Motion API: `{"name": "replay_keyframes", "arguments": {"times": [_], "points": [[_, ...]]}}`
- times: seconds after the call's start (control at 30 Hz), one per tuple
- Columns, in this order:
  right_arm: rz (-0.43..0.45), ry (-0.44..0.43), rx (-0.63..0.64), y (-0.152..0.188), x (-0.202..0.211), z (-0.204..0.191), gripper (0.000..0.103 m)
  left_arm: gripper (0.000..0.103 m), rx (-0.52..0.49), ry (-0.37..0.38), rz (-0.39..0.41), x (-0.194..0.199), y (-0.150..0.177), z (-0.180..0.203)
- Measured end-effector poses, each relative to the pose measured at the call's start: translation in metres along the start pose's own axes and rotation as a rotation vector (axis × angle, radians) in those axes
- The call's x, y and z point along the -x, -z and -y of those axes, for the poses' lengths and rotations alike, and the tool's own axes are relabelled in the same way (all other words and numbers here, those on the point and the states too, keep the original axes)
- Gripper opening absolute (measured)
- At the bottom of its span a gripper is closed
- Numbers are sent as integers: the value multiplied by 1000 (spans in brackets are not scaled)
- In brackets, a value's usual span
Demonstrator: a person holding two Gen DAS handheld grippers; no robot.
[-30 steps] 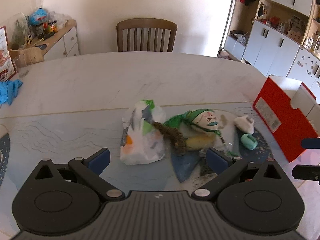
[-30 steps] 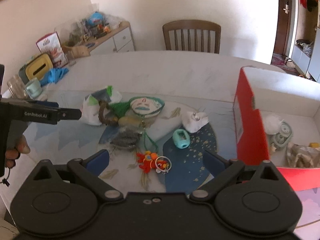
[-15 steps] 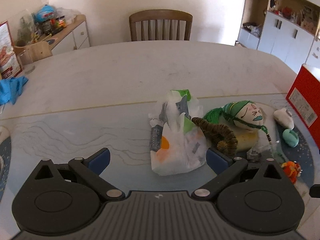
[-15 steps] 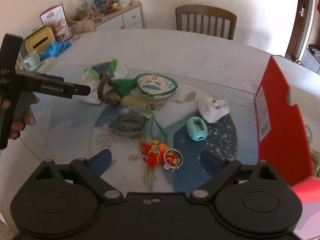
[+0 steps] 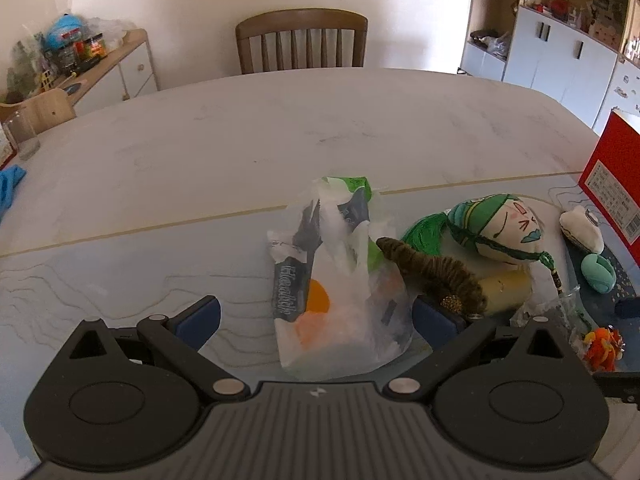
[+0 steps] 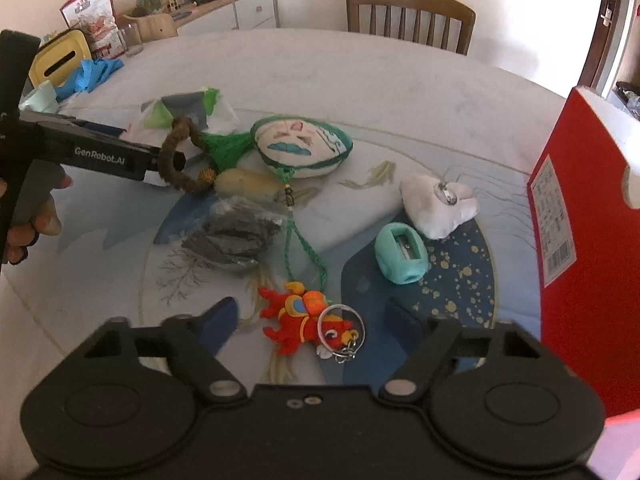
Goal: Organize objects
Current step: 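Move left tool to the white plastic bag while right tool moves to the orange toy, then close left tool on the white plastic bag while right tool grasps the orange keychain toy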
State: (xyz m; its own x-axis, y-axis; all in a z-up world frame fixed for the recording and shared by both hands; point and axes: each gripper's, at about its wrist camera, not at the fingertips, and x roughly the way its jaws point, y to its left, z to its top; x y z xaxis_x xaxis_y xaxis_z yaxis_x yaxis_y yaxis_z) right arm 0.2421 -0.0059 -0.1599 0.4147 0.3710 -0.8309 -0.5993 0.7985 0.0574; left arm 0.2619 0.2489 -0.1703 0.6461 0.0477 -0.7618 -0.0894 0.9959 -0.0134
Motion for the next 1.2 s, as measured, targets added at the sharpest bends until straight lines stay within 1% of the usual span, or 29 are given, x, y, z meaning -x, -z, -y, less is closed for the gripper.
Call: {"name": "replay_keyframes", "arguments": {"times": [0.1, 0.17, 0.2, 0.23, 0.27, 0.33, 0.47, 0.53, 0.6, 0.63, 0.8, 0.93, 1.2], "points": [[5, -4, 5, 2, 1, -2, 77, 102, 11, 9, 2, -3, 1, -1], [6, 0, 19, 1, 0, -5, 74, 101, 18, 22, 7, -4, 1, -2], [7, 2, 26, 1, -1, -6, 72, 99, 18, 25, 11, -4, 1, -2], [7, 2, 32, 0, -1, -7, 69, 92, 18, 32, 14, -4, 1, -1], [8, 1, 37, 0, -1, -7, 68, 88, 18, 36, 13, -4, 1, -1], [9, 7, 45, -1, -2, -6, 63, 74, 22, 49, 7, -5, 2, -1], [7, 23, 52, -2, -3, -7, 54, 69, 35, 55, 10, -2, 3, -2], [7, 23, 47, -2, -2, -7, 52, 63, 43, 57, 8, -1, 4, -4], [5, 21, 51, -3, -3, -7, 49, 61, 44, 54, 3, 0, 5, -3], [3, 23, 55, -3, -2, -8, 49, 57, 42, 50, 0, 1, 5, -3], [-1, 24, 56, 1, 0, -8, 48, 48, 58, 46, -12, 7, 7, -5], [1, 19, 41, 4, 5, -6, 48, 44, 77, 38, -11, 17, 16, -9], [19, -4, 20, 15, 25, -5, 48, 43, 120, -1, -16, 44, 35, -16]]}}
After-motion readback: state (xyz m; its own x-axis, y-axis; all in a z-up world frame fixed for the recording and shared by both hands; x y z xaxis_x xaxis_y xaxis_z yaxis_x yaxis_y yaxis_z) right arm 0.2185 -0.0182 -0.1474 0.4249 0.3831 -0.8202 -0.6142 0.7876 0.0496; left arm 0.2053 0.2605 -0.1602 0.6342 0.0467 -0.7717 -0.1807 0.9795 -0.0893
